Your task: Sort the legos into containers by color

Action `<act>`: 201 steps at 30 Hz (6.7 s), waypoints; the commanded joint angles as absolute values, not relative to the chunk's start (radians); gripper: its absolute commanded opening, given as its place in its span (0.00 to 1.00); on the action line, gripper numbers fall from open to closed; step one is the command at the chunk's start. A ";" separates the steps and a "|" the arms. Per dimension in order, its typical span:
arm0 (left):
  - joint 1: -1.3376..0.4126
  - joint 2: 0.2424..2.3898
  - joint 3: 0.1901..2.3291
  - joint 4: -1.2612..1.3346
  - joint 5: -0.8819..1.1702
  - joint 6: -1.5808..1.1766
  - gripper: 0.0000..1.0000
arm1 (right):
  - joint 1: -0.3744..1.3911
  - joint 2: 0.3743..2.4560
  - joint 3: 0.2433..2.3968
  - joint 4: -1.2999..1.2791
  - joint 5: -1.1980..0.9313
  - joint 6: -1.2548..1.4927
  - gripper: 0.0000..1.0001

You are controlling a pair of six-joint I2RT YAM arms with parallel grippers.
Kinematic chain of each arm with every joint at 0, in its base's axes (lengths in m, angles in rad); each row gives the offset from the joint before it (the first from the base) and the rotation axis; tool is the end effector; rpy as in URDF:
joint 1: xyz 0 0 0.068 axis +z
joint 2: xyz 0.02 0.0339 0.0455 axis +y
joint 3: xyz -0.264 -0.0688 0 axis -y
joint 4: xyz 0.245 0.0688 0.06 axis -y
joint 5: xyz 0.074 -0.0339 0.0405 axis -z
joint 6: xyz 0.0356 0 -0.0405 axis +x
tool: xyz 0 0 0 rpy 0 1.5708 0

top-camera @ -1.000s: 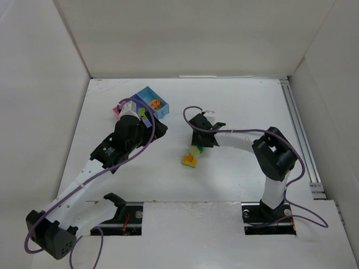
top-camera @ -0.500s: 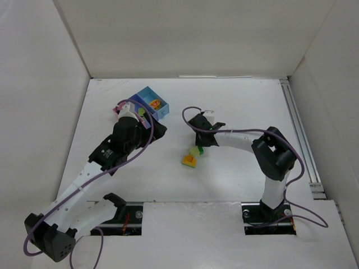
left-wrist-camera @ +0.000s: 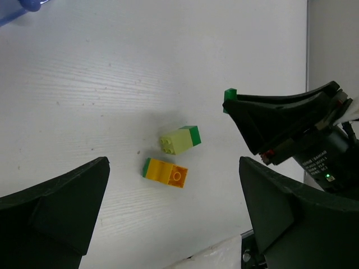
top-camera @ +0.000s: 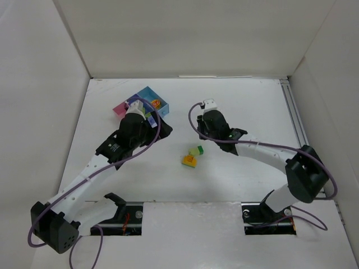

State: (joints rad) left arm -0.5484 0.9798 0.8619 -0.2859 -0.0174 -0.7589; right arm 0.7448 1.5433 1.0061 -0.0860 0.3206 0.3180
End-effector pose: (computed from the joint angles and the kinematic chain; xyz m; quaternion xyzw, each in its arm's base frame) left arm 0.1915 -0.1163 0.3204 -0.0924 0.8294 -0.3292 0.4418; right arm 0.2587 0.2232 0.2407 -0.1149 0.8739 0.1058 0.4603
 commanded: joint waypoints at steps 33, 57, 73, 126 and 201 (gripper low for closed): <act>-0.555 1.114 0.914 0.032 0.632 -0.624 0.54 | 0.756 1.132 0.802 0.307 -0.525 -0.299 0.13; -0.565 1.164 0.934 0.031 0.641 -0.624 0.06 | 0.765 1.150 0.831 0.307 -0.549 -0.327 0.09; -0.565 1.101 1.034 -0.070 0.405 -0.597 0.00 | 0.765 1.160 0.841 0.243 -0.509 -0.308 0.71; -0.164 1.655 1.410 -0.526 -0.348 -0.686 0.00 | 0.281 1.487 1.065 0.048 -0.261 -0.089 1.00; -0.460 1.155 1.045 -0.509 -0.218 -0.713 1.00 | 0.710 1.289 0.881 -0.302 0.078 -0.248 0.95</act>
State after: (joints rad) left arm -0.4393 1.2270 1.0756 -0.5060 -0.2214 -0.7086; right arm 0.7116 1.3228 0.8501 -0.1932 0.0158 -0.1814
